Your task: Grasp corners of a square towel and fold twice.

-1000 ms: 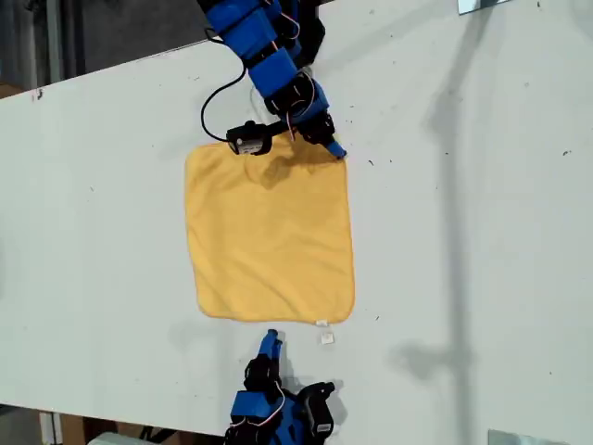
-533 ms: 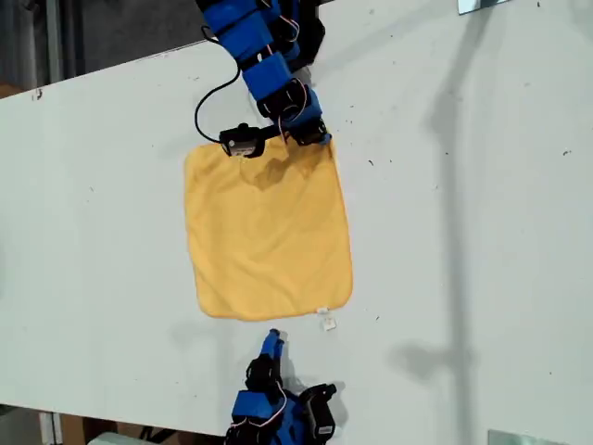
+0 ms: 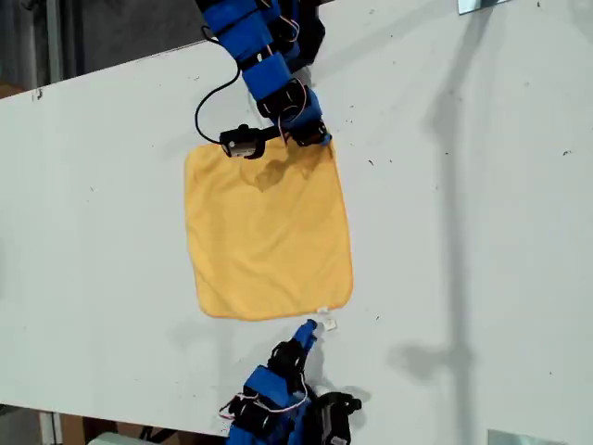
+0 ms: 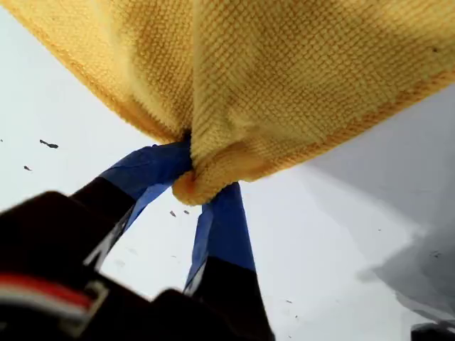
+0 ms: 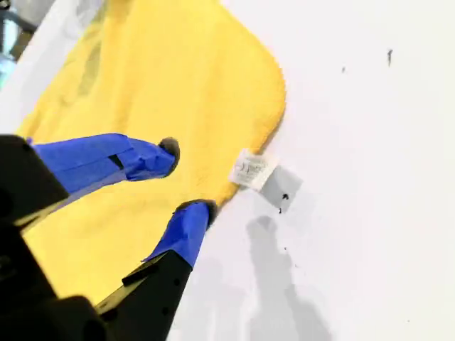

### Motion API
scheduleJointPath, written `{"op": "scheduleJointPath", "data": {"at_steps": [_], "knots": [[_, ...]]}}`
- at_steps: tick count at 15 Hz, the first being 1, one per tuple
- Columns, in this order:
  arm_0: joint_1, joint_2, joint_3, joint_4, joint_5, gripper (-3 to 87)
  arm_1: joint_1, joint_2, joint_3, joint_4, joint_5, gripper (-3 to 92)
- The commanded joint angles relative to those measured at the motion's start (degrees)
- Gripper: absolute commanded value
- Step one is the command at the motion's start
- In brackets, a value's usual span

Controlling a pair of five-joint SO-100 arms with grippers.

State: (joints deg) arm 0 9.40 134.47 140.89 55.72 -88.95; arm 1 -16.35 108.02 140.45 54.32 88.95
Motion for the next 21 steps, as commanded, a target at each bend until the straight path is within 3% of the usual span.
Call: {"op": "scheduleJointPath", "data": {"at_steps": [1, 9, 11, 14, 16, 19, 21], "knots": [[1.0, -45.4, -33.3, 4.0, 1.7, 16.5, -1.8, 1.0, -1.6, -1.8, 0.4, 0.0], [0.2, -62.0, -39.0, 1.8, -4.2, 17.3, -4.0, 2.2, -0.9, -4.1, 1.5, 0.0], [0.1, -67.1, -42.6, 0.4, -2.2, 0.1, -4.0, 2.6, -0.9, -4.0, 1.4, 0.0], [0.9, -70.8, -49.0, 3.5, -1.3, 0.1, -4.0, 2.8, -0.9, -4.0, 1.5, 0.0], [2.3, -69.4, -52.6, 8.1, -1.3, 0.1, -3.8, 4.1, -3.1, -2.0, 1.1, 0.0], [3.6, -64.3, -61.2, 22.0, -1.8, 0.1, -2.4, 10.6, -12.7, 10.1, -1.0, 0.0], [2.5, -55.7, -61.5, 27.0, 0.4, 0.1, 0.6, 20.0, -14.4, 14.0, -4.3, 0.0]]}}
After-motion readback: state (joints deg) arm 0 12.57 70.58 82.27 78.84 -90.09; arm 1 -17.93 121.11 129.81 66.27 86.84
